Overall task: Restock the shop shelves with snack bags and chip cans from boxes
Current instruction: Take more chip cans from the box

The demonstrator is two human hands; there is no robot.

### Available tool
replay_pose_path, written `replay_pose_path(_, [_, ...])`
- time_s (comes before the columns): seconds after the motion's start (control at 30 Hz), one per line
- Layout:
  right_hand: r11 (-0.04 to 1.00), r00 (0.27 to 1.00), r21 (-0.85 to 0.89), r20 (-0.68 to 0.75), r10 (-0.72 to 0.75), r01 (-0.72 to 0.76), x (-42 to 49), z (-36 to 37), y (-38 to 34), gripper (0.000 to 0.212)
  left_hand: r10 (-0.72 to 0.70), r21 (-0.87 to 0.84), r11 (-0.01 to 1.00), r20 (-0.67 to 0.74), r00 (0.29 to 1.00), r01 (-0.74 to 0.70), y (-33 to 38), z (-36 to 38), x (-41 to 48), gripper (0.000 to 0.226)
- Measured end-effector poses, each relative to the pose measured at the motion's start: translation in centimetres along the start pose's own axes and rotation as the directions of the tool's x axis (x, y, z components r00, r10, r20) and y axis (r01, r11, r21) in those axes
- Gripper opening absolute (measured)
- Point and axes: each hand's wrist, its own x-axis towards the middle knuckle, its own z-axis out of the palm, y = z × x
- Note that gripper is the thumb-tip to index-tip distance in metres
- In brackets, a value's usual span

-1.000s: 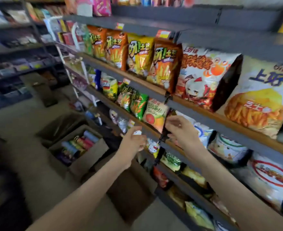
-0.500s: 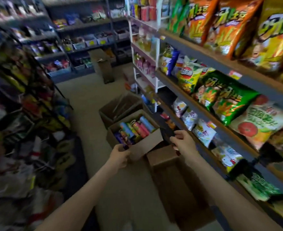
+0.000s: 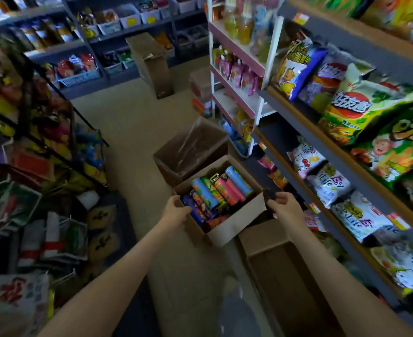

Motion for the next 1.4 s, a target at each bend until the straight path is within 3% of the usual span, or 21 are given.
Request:
replay_pose_path(0.23, [0.984,0.991,-0.136,0.044,0.124,-0.117,13.9,7.1,1.2,0.045,-0.107,0.128,0.986,-0.016,0.994,0.109,0.7,1.9,14.2,0.065])
replay_pose_path(0.5, [0.943,0.988,-0.31,0.056,0.141,-0.117,25.6,17.1,11.4,0.049,-0.171,0.339,0.931,0.069,0.983,0.138,-8.7,6.1,30.8,0.064])
replay_pose_path(0.63, [0.945,0.983,-0.293,0.061,0.173,-0.148,29.3,21.6,18.5,0.054,-0.266,0.552,0.823,0.166,0.95,0.135,-15.6,9.8,36.7,0.09])
replay_pose_path(0.7, [0.946,0.98,-0.274,0.046,0.194,-0.174,30.1,23.0,21.1,0.054,-0.308,0.692,0.716,0.186,0.933,0.098,-17.4,11.5,38.3,0.078])
replay_pose_path(0.8, [0.944,0.973,-0.256,0.048,0.225,-0.206,30.7,24.4,23.5,0.054,-0.24,0.767,0.641,0.212,0.947,-0.009,-18.9,13.5,39.7,0.072])
replay_pose_path(1.03, [0.951,0.974,-0.213,0.003,0.228,-0.222,31.7,25.6,25.5,0.054,-0.459,0.84,0.542,0.264,0.848,0.033,-21.5,16.4,42.4,0.077])
replay_pose_path(1.2, [0.952,0.97,-0.199,0.018,0.241,-0.233,31.6,25.4,25.1,0.054,-0.497,0.832,0.553,0.289,0.818,0.041,-20.5,16.3,42.5,0.083])
replay_pose_path(1.4, [0.952,0.957,-0.132,0.054,0.284,-0.275,30.5,25.2,24.4,0.056,-0.505,0.702,0.698,0.339,0.793,0.144,-18.1,14.9,41.1,0.088])
